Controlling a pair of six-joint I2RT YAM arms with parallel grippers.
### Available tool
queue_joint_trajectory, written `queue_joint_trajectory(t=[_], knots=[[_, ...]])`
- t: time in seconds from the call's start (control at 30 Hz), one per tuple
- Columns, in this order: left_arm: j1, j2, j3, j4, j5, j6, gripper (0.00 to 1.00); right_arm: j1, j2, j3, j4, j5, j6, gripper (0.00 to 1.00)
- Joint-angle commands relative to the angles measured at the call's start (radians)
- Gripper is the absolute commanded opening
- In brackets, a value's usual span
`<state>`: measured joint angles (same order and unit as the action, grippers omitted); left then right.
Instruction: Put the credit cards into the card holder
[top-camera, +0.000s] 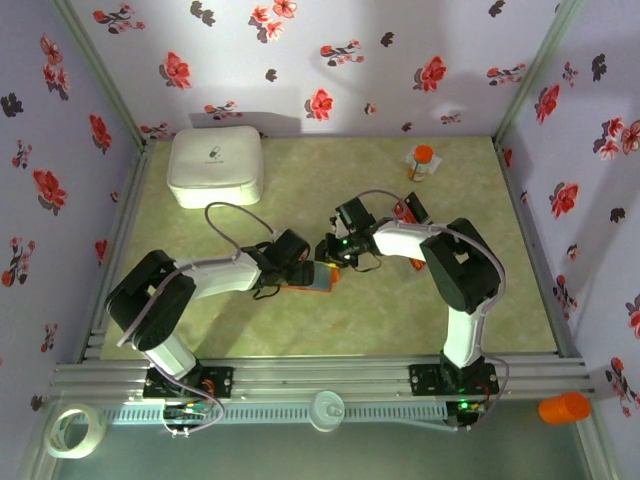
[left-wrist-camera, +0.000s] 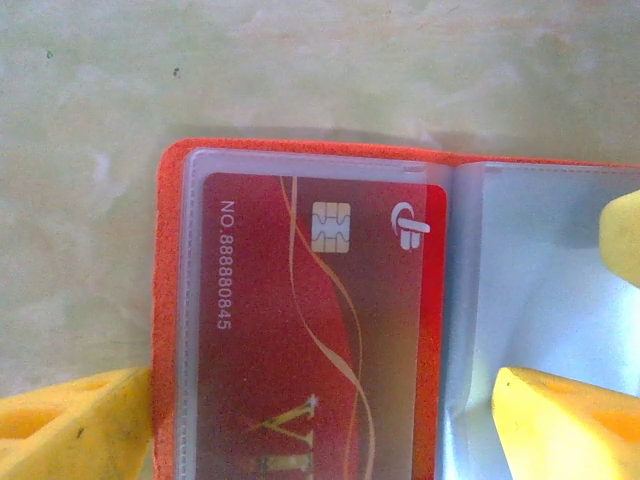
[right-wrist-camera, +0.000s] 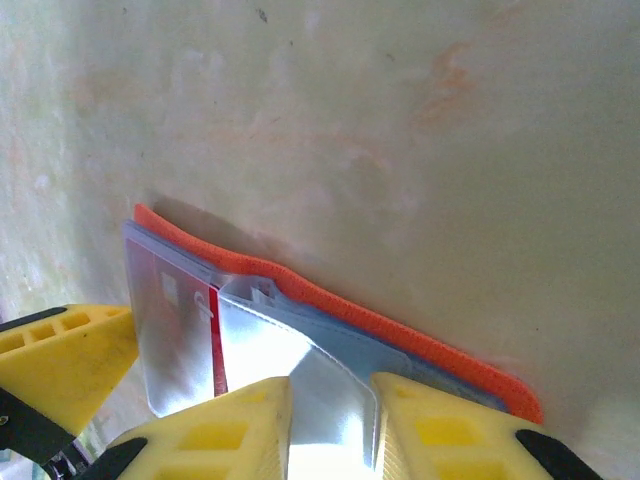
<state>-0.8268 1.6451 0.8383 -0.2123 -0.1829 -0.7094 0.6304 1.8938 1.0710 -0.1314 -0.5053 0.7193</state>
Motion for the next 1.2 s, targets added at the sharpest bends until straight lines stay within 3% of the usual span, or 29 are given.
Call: queue_joint_trajectory(t=[0.0,0.67,1.17], knots=[[-0.011,-0.007,-0.016,0.005,0.028,-0.013,0.88,0.012,-0.024,0.015,-0.016,-0.022,0.024,0.27],[0.007,-0.301,-0.008,-0.084,-0.068,0.002,1.0,0.07,-0.095,0.038,-0.028,0.007,0.082,0.37],[0.186,-0.544,-0.148,-0.121,-0.068,-0.003,1.0,0.133,0.033,0.181,-0.043,0.028,0.121,0.39]])
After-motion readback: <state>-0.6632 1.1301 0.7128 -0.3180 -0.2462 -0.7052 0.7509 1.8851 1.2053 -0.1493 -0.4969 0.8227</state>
